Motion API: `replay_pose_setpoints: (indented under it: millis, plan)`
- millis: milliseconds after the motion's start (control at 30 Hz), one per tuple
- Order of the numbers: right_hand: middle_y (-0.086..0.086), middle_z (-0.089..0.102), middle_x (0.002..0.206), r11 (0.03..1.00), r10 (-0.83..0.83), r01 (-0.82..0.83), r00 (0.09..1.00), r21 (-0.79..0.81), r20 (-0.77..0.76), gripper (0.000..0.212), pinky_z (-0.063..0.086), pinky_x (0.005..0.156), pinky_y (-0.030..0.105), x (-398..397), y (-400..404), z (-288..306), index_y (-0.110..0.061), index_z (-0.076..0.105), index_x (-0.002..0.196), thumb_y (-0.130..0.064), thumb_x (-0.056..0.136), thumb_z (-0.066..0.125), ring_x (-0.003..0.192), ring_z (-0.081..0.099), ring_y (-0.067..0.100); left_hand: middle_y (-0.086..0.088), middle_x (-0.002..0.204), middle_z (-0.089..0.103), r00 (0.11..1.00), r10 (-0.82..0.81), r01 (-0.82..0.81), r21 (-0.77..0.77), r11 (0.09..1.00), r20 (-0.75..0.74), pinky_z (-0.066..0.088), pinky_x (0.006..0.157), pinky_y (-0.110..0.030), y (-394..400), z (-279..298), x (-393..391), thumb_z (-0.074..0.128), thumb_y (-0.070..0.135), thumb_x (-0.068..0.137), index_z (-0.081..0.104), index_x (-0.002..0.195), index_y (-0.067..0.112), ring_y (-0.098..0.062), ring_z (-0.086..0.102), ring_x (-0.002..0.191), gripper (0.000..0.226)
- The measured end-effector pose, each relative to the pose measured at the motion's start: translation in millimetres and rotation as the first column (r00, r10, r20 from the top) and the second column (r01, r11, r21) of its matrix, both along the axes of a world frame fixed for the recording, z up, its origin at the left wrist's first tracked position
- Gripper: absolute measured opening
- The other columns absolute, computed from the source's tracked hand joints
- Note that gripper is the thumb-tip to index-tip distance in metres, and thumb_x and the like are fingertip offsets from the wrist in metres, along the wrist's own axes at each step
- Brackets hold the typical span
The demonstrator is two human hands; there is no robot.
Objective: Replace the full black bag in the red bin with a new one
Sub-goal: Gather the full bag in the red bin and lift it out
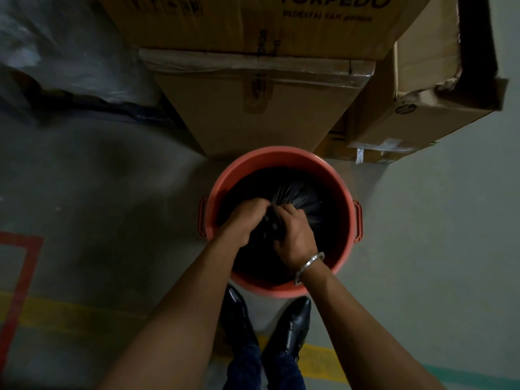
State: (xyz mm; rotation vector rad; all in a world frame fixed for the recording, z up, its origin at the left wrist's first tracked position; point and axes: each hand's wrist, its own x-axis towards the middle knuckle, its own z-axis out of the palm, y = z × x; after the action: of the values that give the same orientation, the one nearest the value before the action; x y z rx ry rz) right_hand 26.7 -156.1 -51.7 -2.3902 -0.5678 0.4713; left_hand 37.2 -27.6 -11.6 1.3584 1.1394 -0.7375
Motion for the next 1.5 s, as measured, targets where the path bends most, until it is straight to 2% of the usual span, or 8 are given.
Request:
replay_pose_setpoints:
  millis: [267, 367, 467, 667, 933, 1167, 1333, 1500]
  plan:
    - [0.02, 0.07, 0.103, 0.895, -0.396, 0.446, 0.767, -0.025, -0.505, 0.037, 0.049, 0.089, 0.051, 23.1, 8.3, -33.3, -0.004, 0.065, 0.102, -0.019, 0.072, 0.049, 0.101, 0.062, 0.041, -0.005, 0.091, 0.074, 0.681, 0.721, -0.551, -0.56, 0.619, 0.128, 0.048, 0.062, -0.026, 2.9, -5.8, -19.4, 0.035, 0.031, 0.096, 0.068, 0.1, 0.01, -0.015, 0.069, 0.07, 0.04]
    - [0.023, 0.063, 0.12, 0.89, -0.385, 0.45, 0.661, -0.071, -0.644, 0.056, 0.042, 0.101, 0.052, 31.4, 12.7, -30.9, -0.007, 0.064, 0.114, -0.033, 0.067, 0.047, 0.116, 0.055, 0.043, 0.001, 0.112, 0.072, 0.772, 0.137, -0.21, 0.046, 0.977, 0.621, 0.049, 0.091, -0.031, -2.7, -16.6, -29.0, 0.047, 0.0, 0.08, 0.071, 0.108, 0.019, -0.017, 0.063, 0.111, 0.042]
    - [0.023, 0.056, 0.132, 0.926, -0.307, 0.374, 0.686, -0.042, -0.66, 0.064, 0.035, 0.108, 0.054, 33.1, 16.9, -21.5, -0.004, 0.059, 0.125, -0.036, 0.071, 0.043, 0.126, 0.049, 0.038, 0.011, 0.137, 0.056, 0.443, -0.852, 0.324, 0.836, 0.442, 0.279, 0.035, 0.107, -0.039, 3.9, -38.6, -35.0, 0.056, 0.0, 0.072, 0.055, 0.134, 0.032, -0.017, 0.042, 0.133, 0.069]
    - [0.004, 0.061, 0.089, 0.94, -0.193, 0.335, 0.689, 0.07, -0.698, 0.015, 0.046, 0.079, 0.026, 33.9, 6.6, -7.6, -0.008, 0.063, 0.091, 0.0, 0.08, 0.057, 0.088, 0.055, 0.02, 0.005, 0.121, 0.058, 0.298, -0.938, 0.458, 0.889, -0.022, -0.176, 0.026, 0.097, -0.042, 17.8, -31.1, -17.3, 0.052, 0.02, 0.085, 0.06, 0.118, 0.028, -0.025, 0.043, 0.12, 0.035]
    - [0.011, 0.055, 0.111, 0.956, 0.023, -0.04, 0.998, -0.291, -0.059, 0.057, 0.051, 0.069, 0.045, 9.1, 1.2, -16.5, -0.018, 0.056, 0.127, -0.039, 0.075, 0.066, 0.094, 0.053, 0.035, -0.01, 0.089, 0.064, 0.99, -0.133, 0.122, 0.179, 0.976, 0.052, 0.046, 0.069, -0.032, -5.2, -19.9, -6.0, 0.045, 0.033, 0.092, 0.064, 0.097, 0.008, -0.024, 0.06, 0.077, 0.032]
    - [0.02, 0.065, 0.085, 0.974, -0.006, 0.004, 1.0, -0.225, -0.006, 0.011, 0.044, 0.057, 0.04, 25.5, 7.3, -17.1, -0.003, 0.066, 0.086, -0.006, 0.076, 0.061, 0.076, 0.063, 0.044, -0.001, 0.087, 0.067, 0.899, 0.369, -0.376, -0.017, 0.926, 0.236, 0.047, 0.063, -0.026, -9.6, -27.1, -39.3, 0.05, 0.02, 0.092, 0.066, 0.084, 0.018, -0.016, 0.063, 0.079, 0.018]
    - [0.02, 0.067, 0.092, 0.967, -0.013, 0.004, 0.999, -0.256, -0.033, 0.018, 0.046, 0.063, 0.042, 29.3, 8.8, -11.0, -0.001, 0.065, 0.09, -0.003, 0.074, 0.059, 0.085, 0.062, 0.044, -0.014, 0.133, 0.049, 0.875, -0.467, 0.164, 0.83, 0.533, 0.127, 0.04, 0.103, -0.046, -6.7, -69.6, -84.9, 0.064, 0.014, 0.067, 0.057, 0.123, 0.011, -0.038, 0.045, 0.122, 0.056]
    - [0.02, 0.067, 0.096, 0.966, 0.007, -0.019, 0.999, -0.258, -0.048, 0.023, 0.047, 0.066, 0.042, 28.8, 6.4, -12.0, -0.001, 0.064, 0.094, -0.004, 0.071, 0.059, 0.089, 0.062, 0.044, -0.022, 0.151, 0.028, 0.942, -0.326, 0.108, 0.842, 0.529, 0.084, 0.037, 0.106, -0.045, 17.3, -77.3, -84.2, 0.072, 0.013, 0.072, 0.027, 0.147, 0.003, -0.042, 0.038, 0.131, 0.089]
